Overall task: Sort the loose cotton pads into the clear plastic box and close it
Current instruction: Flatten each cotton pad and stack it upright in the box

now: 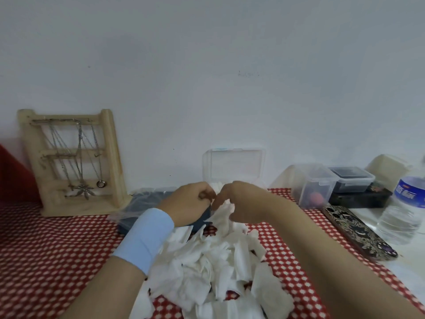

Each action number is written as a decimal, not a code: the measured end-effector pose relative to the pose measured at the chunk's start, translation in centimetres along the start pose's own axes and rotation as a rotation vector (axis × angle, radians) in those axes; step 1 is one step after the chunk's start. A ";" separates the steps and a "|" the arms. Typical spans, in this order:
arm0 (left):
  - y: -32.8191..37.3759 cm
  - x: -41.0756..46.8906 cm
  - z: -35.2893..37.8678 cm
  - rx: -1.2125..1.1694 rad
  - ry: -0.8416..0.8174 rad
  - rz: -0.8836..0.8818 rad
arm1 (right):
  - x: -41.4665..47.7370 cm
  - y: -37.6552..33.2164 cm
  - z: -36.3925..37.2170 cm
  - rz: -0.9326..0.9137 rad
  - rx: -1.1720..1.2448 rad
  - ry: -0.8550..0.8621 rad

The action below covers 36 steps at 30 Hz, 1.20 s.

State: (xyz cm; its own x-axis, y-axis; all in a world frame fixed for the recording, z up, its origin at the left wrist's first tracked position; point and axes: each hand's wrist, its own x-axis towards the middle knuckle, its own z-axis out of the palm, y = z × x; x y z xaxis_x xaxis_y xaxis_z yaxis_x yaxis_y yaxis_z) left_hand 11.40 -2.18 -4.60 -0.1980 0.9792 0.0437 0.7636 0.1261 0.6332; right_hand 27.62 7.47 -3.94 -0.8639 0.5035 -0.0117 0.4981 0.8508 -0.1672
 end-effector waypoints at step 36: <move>-1.6 0.8 1.9 -0.943 0.208 -0.250 | -0.8 1.9 0.9 0.342 0.134 -0.077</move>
State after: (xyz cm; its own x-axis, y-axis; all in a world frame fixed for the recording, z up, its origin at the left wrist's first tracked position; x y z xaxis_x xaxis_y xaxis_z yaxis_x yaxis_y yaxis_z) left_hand 11.19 -1.25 -6.99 -0.4594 0.8828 -0.0976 -0.0977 0.0590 0.9935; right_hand 29.17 8.61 -5.10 -0.6550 0.7379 -0.1628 0.7491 0.6059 -0.2680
